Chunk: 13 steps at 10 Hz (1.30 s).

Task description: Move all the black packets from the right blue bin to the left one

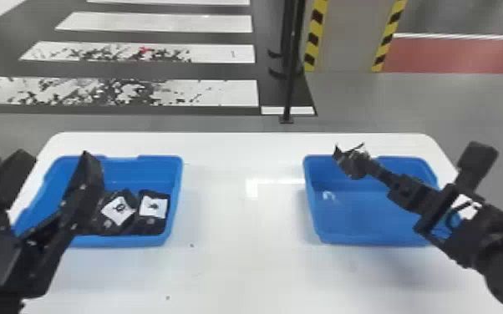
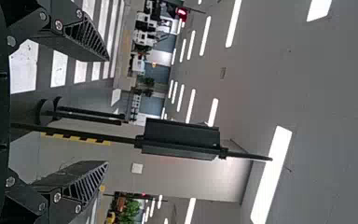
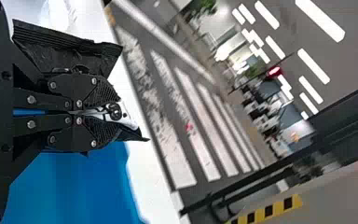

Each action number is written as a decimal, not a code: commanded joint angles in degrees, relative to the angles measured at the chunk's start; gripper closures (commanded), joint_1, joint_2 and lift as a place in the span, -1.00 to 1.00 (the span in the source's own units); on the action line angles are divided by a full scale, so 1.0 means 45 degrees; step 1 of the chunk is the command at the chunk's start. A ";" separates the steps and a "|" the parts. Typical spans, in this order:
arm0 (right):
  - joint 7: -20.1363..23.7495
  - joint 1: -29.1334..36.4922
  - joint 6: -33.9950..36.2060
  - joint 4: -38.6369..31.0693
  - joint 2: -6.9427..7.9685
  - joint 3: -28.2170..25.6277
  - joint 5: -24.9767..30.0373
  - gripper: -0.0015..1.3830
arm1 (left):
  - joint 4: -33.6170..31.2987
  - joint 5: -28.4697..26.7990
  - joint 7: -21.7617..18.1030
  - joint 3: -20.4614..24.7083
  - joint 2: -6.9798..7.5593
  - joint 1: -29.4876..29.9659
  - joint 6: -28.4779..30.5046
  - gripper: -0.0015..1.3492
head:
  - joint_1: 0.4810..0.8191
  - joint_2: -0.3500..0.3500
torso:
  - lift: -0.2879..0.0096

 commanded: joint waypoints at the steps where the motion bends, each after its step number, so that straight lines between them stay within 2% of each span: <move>1: 0.0562 -0.0147 -0.0580 -0.0452 0.0009 0.0559 -0.1846 0.72 | 0.0000 0.0004 -0.0012 -0.0277 0.0076 -0.0135 -0.0056 -0.60 | 0.27 0.01 | -0.01; 2: 0.0914 -0.0335 -0.0705 -0.0733 -0.0050 0.1270 -0.2633 0.72 | -0.0219 0.0029 -0.0207 -0.0556 0.0232 -0.0323 0.0944 -0.59 | 0.27 0.08 | -0.01; 3: 0.1246 -0.0491 -0.0955 -0.0795 -0.0069 0.2007 -0.3370 0.72 | -0.0344 -0.0326 -0.0793 -0.0582 0.0349 -0.0698 0.2131 -0.59 | 0.19 0.17 | -0.01; 4: 0.1363 -0.0491 -0.1111 -0.0952 -0.0108 0.2794 -0.4284 0.72 | -0.0531 -0.0606 -0.0969 -0.0759 0.0467 -0.0885 0.2881 -0.59 | 0.15 0.19 | -0.01; 7: 0.1383 -0.0616 -0.1174 -0.1139 -0.0187 0.4444 -0.4665 0.72 | -0.0781 -0.0504 -0.1496 -0.1140 0.0681 -0.1510 0.5194 -0.59 | 0.11 0.37 | -0.01; 10: 0.1383 -0.0960 -0.1330 -0.1077 -0.0343 0.6145 -0.5452 0.72 | -0.0781 -0.0098 -0.1555 -0.1470 0.0838 -0.1823 0.6288 -0.60 | 0.27 0.49 | -0.01; 13: 0.1383 -0.0991 -0.1361 -0.1045 -0.0441 0.7161 -0.5959 0.72 | -0.0719 0.0080 -0.1555 -0.1572 0.0877 -0.1854 0.6413 -0.59 | 0.27 0.63 | -0.01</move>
